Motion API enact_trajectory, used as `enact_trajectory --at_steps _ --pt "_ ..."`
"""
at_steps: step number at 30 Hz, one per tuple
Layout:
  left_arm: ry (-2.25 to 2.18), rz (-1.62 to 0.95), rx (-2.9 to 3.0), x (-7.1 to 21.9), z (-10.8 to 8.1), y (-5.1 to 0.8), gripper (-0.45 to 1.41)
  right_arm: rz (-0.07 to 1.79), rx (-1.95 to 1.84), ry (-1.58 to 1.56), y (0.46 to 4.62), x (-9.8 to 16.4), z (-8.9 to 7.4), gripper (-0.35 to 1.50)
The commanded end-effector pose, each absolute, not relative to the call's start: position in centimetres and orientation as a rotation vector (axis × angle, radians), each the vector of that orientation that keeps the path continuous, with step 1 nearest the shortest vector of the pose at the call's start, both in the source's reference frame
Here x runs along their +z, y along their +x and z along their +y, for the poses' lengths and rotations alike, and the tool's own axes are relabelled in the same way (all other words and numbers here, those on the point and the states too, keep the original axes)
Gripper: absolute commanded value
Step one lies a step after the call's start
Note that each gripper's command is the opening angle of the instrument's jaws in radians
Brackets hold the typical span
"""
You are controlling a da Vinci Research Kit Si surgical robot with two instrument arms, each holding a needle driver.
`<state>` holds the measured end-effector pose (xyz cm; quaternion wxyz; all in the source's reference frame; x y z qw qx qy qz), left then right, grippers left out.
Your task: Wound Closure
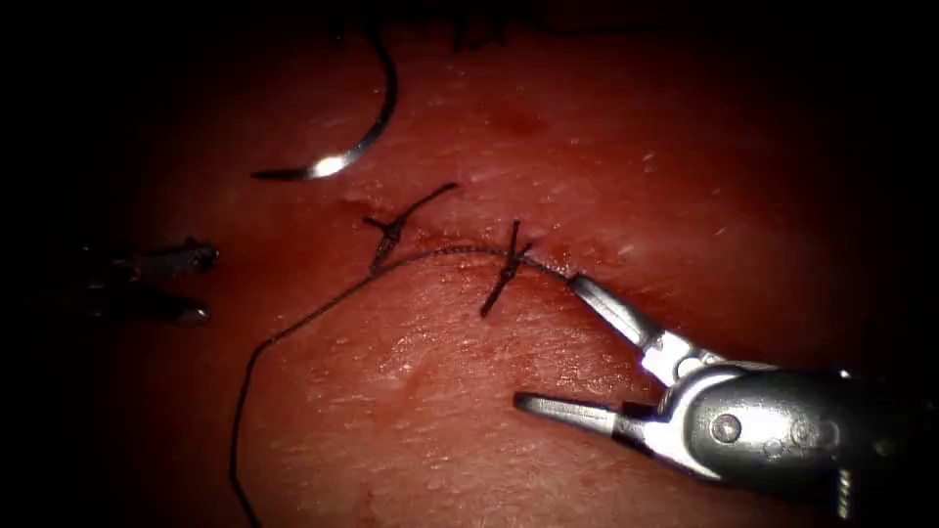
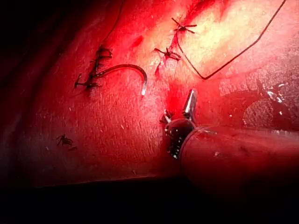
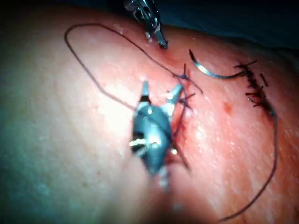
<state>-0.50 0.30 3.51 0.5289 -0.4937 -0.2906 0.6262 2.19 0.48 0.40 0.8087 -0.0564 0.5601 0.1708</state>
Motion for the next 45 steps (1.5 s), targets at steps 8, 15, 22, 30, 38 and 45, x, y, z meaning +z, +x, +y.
enact_trajectory --at_steps 8,15,22,30,38,45 --pt "-1.247 -0.376 2.016 3.5 0.2 -0.61 0.61 1.196 0.364 -0.117 2.25 0.5 0.4 1.16" --pt "-0.959 -0.227 2.466 3.4 0.1 -0.59 0.98 1.195 0.368 -0.111 2.25 0.5 0.4 1.16" --pt "-0.779 -0.22 2.616 3.3 -0.1 -0.4 0.98 1.194 0.372 -0.106 2.25 0.4 0.4 1.18" --pt "-0.833 -0.216 2.533 2.8 0.0 -0.38 0.72 1.194 0.377 -0.103 2.25 0.4 0.4 1.18" --pt "-1.251 -0.342 2.185 2.1 0.2 -0.82 0.64 1.193 0.386 -0.095 2.25 0.5 0.4 1.18" --pt "-1.345 -0.504 1.964 2.0 0.2 -1.19 0.72 1.193 0.386 -0.096 2.25 0.5 0.4 1.18"
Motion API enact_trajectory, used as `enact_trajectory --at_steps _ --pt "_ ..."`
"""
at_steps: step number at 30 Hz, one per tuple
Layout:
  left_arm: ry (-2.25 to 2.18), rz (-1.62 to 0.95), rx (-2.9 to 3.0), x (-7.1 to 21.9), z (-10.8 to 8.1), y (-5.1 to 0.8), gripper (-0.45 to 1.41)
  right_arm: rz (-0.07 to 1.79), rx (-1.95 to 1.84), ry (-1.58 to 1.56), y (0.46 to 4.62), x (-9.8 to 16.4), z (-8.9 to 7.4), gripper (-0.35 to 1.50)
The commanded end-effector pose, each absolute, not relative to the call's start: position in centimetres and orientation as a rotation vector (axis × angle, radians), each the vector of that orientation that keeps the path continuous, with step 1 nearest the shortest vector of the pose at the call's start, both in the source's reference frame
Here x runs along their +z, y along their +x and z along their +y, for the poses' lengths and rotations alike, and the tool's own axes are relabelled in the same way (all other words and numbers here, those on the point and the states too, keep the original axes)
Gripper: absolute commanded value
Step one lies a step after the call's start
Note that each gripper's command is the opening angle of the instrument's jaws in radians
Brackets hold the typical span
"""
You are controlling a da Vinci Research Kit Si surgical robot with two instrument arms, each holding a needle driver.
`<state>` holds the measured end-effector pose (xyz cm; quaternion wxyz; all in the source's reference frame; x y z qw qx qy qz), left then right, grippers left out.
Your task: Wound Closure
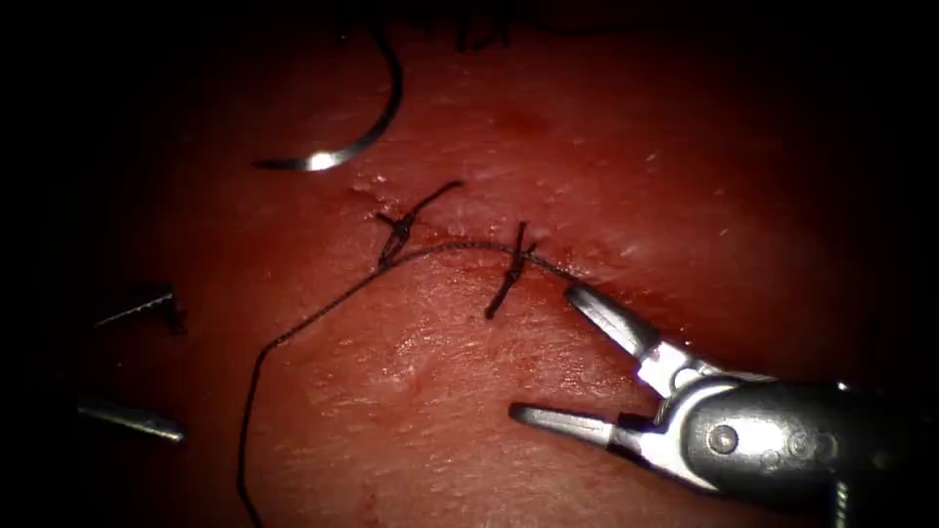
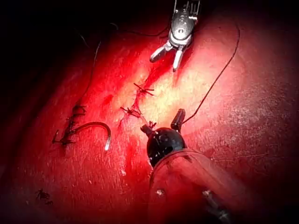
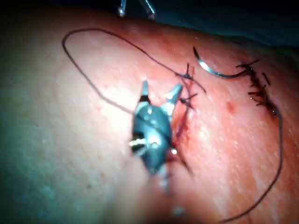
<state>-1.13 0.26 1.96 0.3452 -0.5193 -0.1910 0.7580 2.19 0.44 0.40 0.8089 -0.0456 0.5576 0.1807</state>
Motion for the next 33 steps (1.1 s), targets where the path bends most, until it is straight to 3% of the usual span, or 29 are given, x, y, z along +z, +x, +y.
enact_trajectory --at_steps 1,10,15,23,33 --pt "-1.345 -0.525 1.954 2.0 0.2 -1.21 0.72 1.193 0.386 -0.096 2.25 0.5 0.4 1.18" --pt "-1.301 -0.644 1.719 2.7 0.3 -1.3 0.81 1.186 0.388 -0.092 2.3 0.5 0.4 1.2" --pt "-1.223 -0.747 1.577 3.3 0.3 -1.2 0.76 1.182 0.388 -0.094 2.33 0.5 0.4 1.21" --pt "-1.222 -0.901 1.208 3.9 0.2 -0.75 0.52 1.177 0.392 -0.09 2.35 0.5 0.3 1.21" --pt "-1.216 -0.899 1.201 3.8 -0.1 -0.31 0.56 1.172 0.39 -0.088 2.37 0.5 0.3 1.23"
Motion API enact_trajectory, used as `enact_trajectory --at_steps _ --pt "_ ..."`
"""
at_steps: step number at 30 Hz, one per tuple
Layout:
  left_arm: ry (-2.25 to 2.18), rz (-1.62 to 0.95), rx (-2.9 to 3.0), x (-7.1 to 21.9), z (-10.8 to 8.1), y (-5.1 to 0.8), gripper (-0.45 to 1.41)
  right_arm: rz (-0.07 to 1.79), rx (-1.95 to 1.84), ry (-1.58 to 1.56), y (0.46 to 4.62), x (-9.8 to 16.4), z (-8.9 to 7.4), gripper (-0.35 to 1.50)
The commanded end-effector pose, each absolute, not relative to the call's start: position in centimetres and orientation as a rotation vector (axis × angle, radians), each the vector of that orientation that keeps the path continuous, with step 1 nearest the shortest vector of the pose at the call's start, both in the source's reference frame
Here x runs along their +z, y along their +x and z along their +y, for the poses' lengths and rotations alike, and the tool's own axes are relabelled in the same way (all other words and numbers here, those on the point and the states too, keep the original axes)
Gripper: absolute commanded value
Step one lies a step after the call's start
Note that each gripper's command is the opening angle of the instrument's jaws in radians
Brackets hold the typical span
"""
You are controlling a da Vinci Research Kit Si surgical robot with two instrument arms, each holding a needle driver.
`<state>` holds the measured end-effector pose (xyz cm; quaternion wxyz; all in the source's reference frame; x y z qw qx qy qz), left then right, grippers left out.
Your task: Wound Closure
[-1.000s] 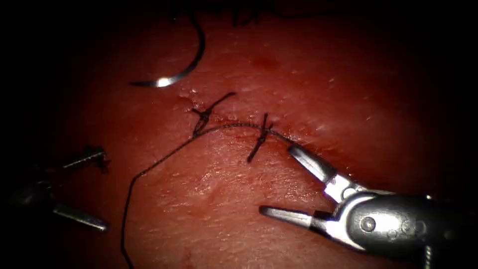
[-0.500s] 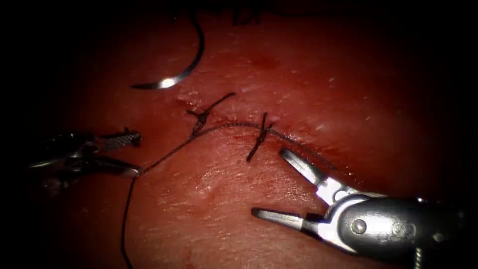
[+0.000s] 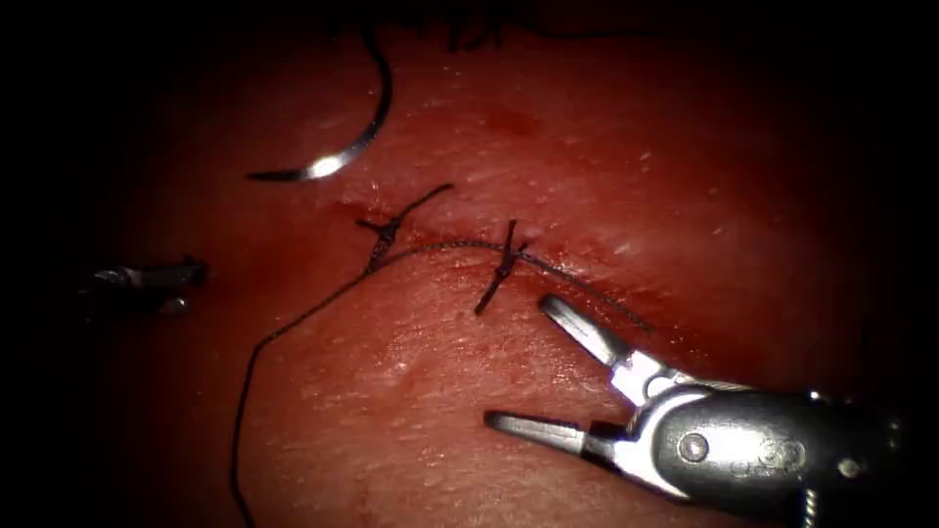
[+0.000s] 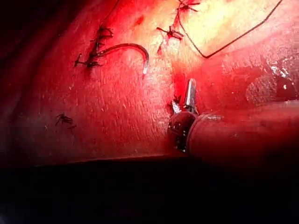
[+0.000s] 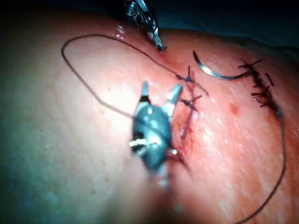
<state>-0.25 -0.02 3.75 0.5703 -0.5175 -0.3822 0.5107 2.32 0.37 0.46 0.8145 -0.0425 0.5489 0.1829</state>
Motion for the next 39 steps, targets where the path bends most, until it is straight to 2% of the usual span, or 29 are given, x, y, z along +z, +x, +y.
enact_trajectory --at_steps 1,12,15,21,28,36,39 --pt "-1.218 -0.9 1.198 3.8 -0.1 -0.28 0.57 1.172 0.39 -0.088 2.37 0.5 0.3 1.23" --pt "-1.045 -0.787 1.499 3.5 -0.3 -0.08 0.73 1.172 0.39 -0.088 2.37 0.5 0.3 1.23" --pt "-1.024 -0.73 1.591 3.4 -0.3 -0.04 0.73 1.17 0.389 -0.086 2.37 0.5 0.3 1.23" --pt "-1.042 -0.611 1.77 3.1 -0.2 -0.04 0.59 1.17 0.389 -0.086 2.36 0.5 0.3 1.23" --pt "-1.179 -0.462 1.882 2.3 0.3 -0.45 0.59 1.172 0.405 -0.074 2.34 0.5 0.3 1.18" --pt "-1.182 -0.225 2.061 1.9 1.0 -1.36 0.69 1.166 0.409 -0.057 2.3 0.5 0.3 1.15" --pt "-1.115 -0.16 2.143 2.0 1.2 -1.65 0.67 1.124 0.409 -0.05 2.28 0.5 0.3 1.13"
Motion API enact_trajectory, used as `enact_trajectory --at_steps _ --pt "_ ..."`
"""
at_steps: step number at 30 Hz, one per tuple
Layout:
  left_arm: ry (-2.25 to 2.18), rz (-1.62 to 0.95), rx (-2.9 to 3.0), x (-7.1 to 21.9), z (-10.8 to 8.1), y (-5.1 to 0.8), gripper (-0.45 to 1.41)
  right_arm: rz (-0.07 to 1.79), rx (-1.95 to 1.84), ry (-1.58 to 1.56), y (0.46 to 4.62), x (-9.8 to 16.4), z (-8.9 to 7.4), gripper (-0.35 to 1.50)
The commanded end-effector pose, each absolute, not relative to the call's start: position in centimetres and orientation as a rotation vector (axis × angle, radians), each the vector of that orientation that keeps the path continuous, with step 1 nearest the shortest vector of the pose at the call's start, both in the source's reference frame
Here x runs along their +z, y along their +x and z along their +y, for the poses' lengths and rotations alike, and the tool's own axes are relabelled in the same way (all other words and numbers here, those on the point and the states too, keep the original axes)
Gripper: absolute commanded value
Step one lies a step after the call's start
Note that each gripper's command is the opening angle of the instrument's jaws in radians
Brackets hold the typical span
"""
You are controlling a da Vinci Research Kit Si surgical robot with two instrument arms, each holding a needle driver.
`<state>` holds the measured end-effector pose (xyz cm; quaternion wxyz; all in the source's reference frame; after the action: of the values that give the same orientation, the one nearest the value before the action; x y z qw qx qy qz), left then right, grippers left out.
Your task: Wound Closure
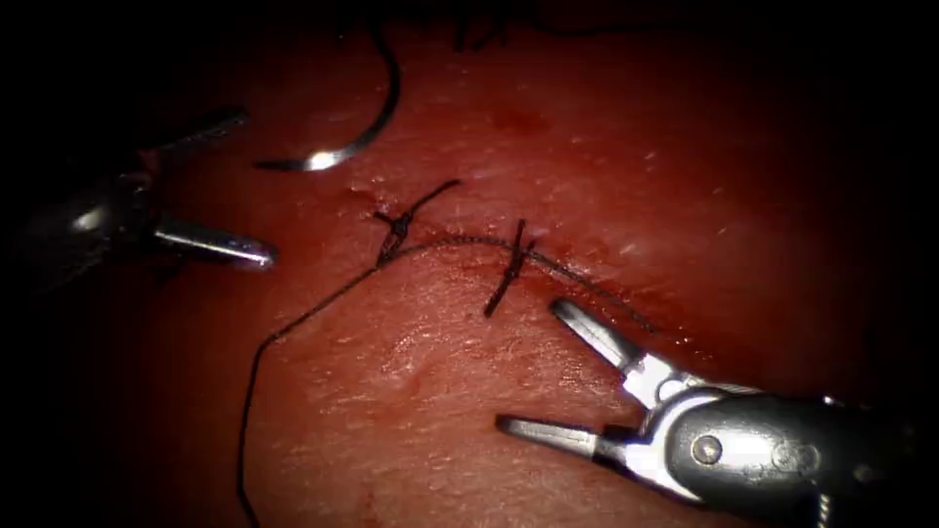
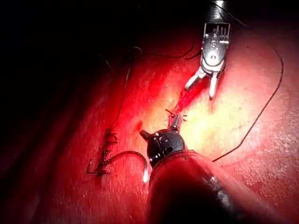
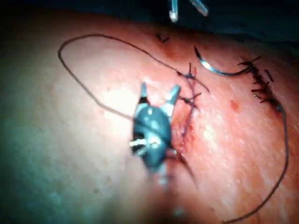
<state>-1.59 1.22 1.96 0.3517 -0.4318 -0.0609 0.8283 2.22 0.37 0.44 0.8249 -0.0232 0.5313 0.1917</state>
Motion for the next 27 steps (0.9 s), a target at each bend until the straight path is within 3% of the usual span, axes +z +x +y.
enact_trajectory --at_steps 1,7,11,19,27 --pt "-1.115 -0.16 2.143 2.01 1.22 -1.65 0.67 1.124 0.409 -0.05 2.28 0.48 0.34 1.13" --pt "-0.906 -0.133 2.298 2.38 1.46 -1.87 0.51 1.037 0.414 -0.041 2.24 0.42 0.3 1.15" --pt "-0.85 -0.14 2.336 2.54 1.47 -1.84 0.49 1.02 0.427 -0.038 2.16 0.33 0.32 1.16" --pt "-0.722 -0.152 2.405 2.79 1.46 -1.67 0.56 1.016 0.438 -0.021 1.93 0.3 0.3 1.16" --pt "-0.591 -0.166 2.454 2.96 1.39 -1.63 0.57 1.006 0.441 -0.021 1.95 0.39 0.22 1.2"
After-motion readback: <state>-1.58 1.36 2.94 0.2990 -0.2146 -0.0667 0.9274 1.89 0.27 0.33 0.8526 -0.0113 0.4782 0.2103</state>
